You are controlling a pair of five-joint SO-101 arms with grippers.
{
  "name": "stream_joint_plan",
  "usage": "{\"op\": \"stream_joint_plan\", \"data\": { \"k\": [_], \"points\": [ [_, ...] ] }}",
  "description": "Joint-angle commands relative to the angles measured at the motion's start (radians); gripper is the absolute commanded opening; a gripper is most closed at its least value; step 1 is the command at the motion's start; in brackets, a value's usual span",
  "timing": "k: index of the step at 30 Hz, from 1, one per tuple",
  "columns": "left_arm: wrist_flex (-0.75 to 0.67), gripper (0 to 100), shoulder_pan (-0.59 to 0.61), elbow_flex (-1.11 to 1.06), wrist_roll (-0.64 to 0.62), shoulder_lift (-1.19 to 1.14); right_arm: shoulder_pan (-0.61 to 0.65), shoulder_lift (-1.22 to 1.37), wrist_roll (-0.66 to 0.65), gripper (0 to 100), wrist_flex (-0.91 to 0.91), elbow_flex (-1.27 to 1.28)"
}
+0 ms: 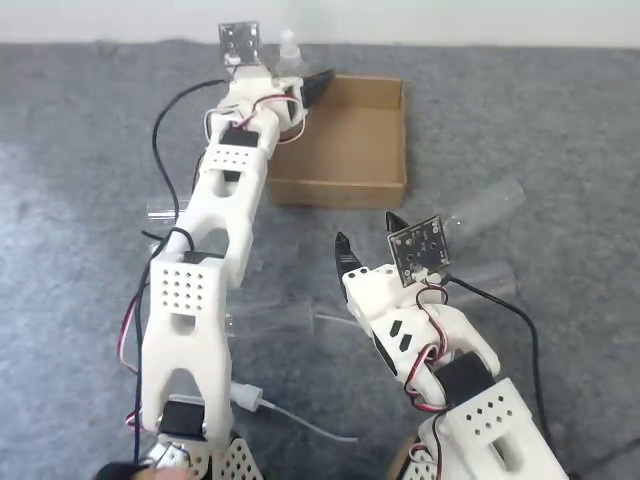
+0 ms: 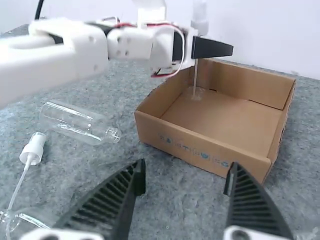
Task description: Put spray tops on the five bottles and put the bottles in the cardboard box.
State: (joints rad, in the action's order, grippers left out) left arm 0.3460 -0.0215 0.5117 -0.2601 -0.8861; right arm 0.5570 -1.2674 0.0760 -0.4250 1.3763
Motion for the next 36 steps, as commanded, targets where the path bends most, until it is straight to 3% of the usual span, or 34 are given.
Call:
{"op": "stream_joint_plan", "data": {
  "k": [1, 19, 36],
  "points": [
    [0.06, 39, 0.008, 0.036, -0.006, 0.127, -0.012, -0.021, -0.012, 24.2, 0.022, -0.014],
    [0.279, 39, 0.052, 0.035, 0.031, 0.262, -0.012, -0.021, -0.012, 24.2, 0.022, -0.014],
    [0.75, 39, 0.048, 0.035, 0.031, 0.545, -0.013, -0.019, -0.012, 24.2, 0.022, -0.012]
  ]
}}
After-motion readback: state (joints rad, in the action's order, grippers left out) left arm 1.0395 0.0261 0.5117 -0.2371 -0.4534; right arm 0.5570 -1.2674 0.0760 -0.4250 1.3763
